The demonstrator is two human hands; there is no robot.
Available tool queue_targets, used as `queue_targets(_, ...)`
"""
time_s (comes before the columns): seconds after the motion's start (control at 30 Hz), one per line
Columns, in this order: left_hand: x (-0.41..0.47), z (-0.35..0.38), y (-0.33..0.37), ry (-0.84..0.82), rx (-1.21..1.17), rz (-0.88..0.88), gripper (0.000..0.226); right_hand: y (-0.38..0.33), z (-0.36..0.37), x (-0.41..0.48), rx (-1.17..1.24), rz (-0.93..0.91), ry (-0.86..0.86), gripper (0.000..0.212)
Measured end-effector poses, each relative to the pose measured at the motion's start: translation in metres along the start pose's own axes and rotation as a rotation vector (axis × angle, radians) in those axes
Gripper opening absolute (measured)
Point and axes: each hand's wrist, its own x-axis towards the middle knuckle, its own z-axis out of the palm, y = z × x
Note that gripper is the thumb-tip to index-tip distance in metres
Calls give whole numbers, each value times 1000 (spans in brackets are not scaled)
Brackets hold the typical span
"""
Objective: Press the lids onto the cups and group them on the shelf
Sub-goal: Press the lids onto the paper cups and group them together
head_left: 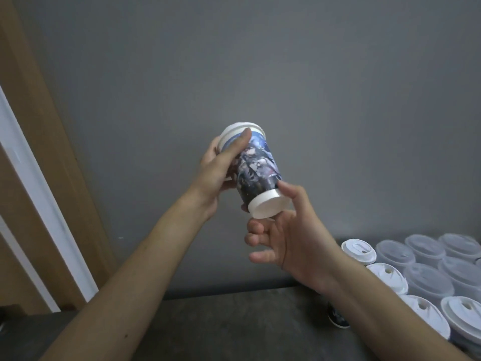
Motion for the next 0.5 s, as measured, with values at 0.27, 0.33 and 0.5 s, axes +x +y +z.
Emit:
queue_targets(0.27, -7, 1, -2, -61, -35, 180, 55, 13, -11, 6, -69, -123, 18, 62)
queue_targets(0.33, -8, 0, 0, -102, -7, 209, 45, 14, -11, 5, -25, -147, 31, 63)
queue_targets(0.5, -8, 1, -3, -169, -74, 103, 43, 10, -12, -3, 180, -44, -53, 74)
